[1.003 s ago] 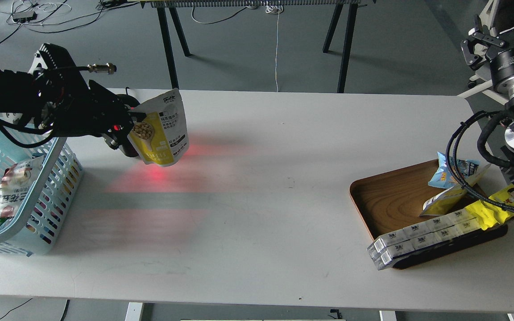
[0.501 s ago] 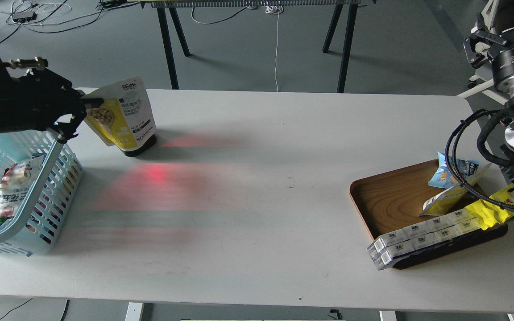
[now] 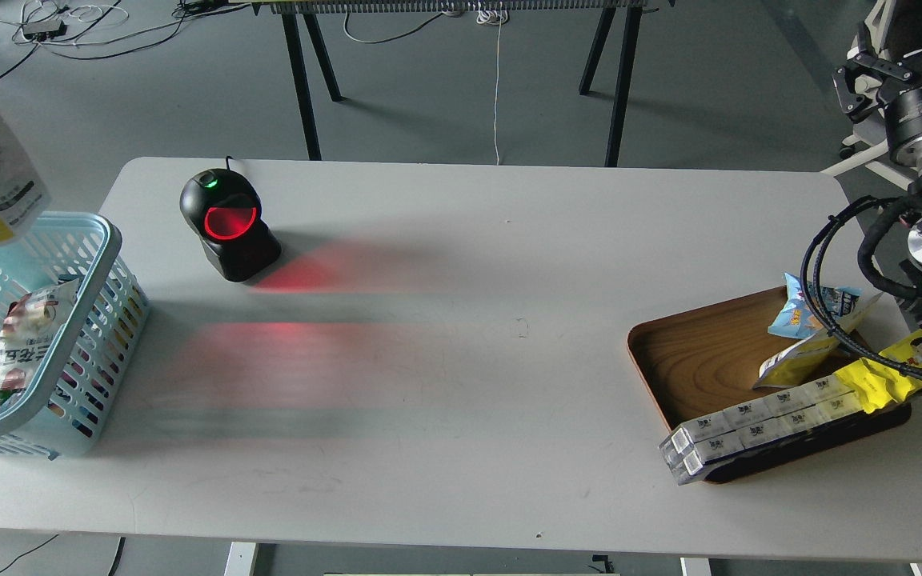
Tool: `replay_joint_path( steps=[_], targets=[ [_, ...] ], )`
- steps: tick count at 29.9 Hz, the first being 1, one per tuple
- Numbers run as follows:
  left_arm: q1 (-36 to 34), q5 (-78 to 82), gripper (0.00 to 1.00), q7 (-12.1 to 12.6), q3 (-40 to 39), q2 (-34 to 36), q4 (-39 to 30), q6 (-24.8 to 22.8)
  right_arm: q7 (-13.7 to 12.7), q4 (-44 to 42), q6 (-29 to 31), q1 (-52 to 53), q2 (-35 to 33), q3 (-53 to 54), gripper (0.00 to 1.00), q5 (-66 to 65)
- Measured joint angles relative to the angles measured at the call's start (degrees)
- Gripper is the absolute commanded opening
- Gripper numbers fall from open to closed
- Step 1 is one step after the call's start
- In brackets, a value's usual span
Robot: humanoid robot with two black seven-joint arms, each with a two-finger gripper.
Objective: Scan snack and place in basket
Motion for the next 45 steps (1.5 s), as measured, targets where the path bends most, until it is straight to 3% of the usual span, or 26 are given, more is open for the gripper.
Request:
replay_joint_path(
  steps=[7, 12, 13, 16, 17, 25, 30, 37, 42, 45],
  targets=[
    [0.0, 0.0, 0.0, 0.0, 10.7, 2.6, 0.5, 7.6, -0.1, 0.0, 0.0, 0.0, 0.0, 0.0, 0.99, -0.1],
    [0.0, 0.0, 0.07, 0.0, 13.3, 2.7, 0.7, 8.5, -0.1, 0.1, 0.0, 0.0, 0.0, -0.1, 0.99, -0.1],
    [0.0, 0.0, 0.12, 0.0, 13.5, 2.7, 0.7, 8.5, -0.1, 0.1, 0.0, 0.0, 0.0, -0.1, 0.99, -0.1],
    [0.0, 0.0, 0.45, 0.0, 14.0, 2.7, 0.7, 8.7, -0.1, 0.1, 0.0, 0.0, 0.1, -0.1, 0.99, -0.1],
    [0.0, 0.0, 0.51, 0.0, 14.0, 2.7, 0.7, 8.8, -0.1, 0.1, 0.0, 0.0, 0.1, -0.1, 0.99, -0.1],
    [-0.1, 0.0, 0.56, 0.0, 13.8, 2.7, 0.7, 10.1, -0.1, 0.0, 0.0, 0.0, -0.6, -0.2, 0.99, -0.1],
    [-0.6, -5.5, 0.57, 0.0, 10.1, -0.1, 3.7, 5.7, -0.1, 0.0, 0.0, -0.1, -0.7, -0.3, 0.99, -0.2],
    [-0.7, -26.7, 0.64, 0.0, -0.1, -11.3, 12.0, -4.3, -0.1, -0.1, 0.0, 0.5, -1.1, -0.1, 0.99, -0.3],
    [-0.7, -42.7, 0.67, 0.0, -4.6, -20.1, 18.7, -6.7, -0.4, -0.1, 0.0, 1.7, -4.1, 0.0, 0.99, -0.3],
    [-1.2, -51.1, 0.77, 0.0, -6.1, -24.9, 22.8, -9.2, -0.8, 0.0, 0.0, 2.8, -5.3, -0.1, 0.99, -0.3]
  ],
)
